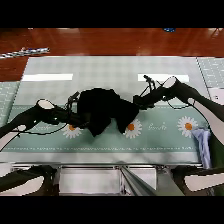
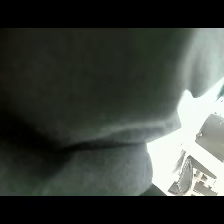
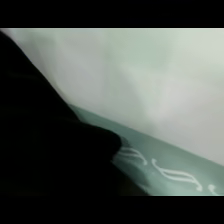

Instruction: Fold the shirts.

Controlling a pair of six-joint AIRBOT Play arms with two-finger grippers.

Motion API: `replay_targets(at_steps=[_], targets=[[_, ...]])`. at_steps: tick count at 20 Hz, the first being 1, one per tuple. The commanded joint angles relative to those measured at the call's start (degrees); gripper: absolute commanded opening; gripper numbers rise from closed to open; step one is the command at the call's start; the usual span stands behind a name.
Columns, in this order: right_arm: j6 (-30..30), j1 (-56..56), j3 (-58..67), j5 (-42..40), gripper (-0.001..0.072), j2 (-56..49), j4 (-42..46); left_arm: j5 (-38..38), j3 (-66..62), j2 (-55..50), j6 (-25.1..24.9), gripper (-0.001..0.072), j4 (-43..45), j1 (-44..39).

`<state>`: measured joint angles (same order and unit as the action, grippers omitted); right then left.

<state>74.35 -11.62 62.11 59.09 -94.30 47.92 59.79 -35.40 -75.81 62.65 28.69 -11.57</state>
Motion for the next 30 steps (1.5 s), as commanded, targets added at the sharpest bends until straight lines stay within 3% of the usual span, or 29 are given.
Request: replay_targets(at_steps=[1, 4, 8, 14, 18, 25, 30], targets=[[-4.8, -1.8, 0.7, 3.2, 0.0022, -0.7, -4.4, 0.8, -0.4, 0.0, 0.0, 0.0015, 0.0, 0.5], [-4.2, -1.3, 4.8, 8.3, 0.0022, 3.4, -3.2, 7.1, -5.7, 2.3, -0.5, 0.0015, 0.0, 5.0], [2.3, 1.2, 20.5, 6.9, 0.0021, 13.4, -0.3, 14.0, -24.6, 10.0, -1.2, 0.0014, -2.9, 13.9], [12.0, 1.8, 58.7, 11.3, 0.0021, 20.7, 11.9, 18.8, -64.6, 12.9, 6.5, 0.0014, -2.3, 21.9], [13.7, 1.8, 62.1, 9.7, 0.0021, 32.9, 21.0, 21.5, -80.3, 14.7, 10.8, 0.0014, -0.5, 25.8], [16.5, 1.8, 62.0, 18.3, 0.0021, 49.5, 36.2, 27.1, -80.6, 26.4, 12.8, 0.0014, 8.1, 24.0], [18.1, 1.8, 59.9, 31.2, 0.0022, 51.3, 40.9, 28.1, -64.6, 36.7, 14.5, 0.0015, 17.2, 16.2]])
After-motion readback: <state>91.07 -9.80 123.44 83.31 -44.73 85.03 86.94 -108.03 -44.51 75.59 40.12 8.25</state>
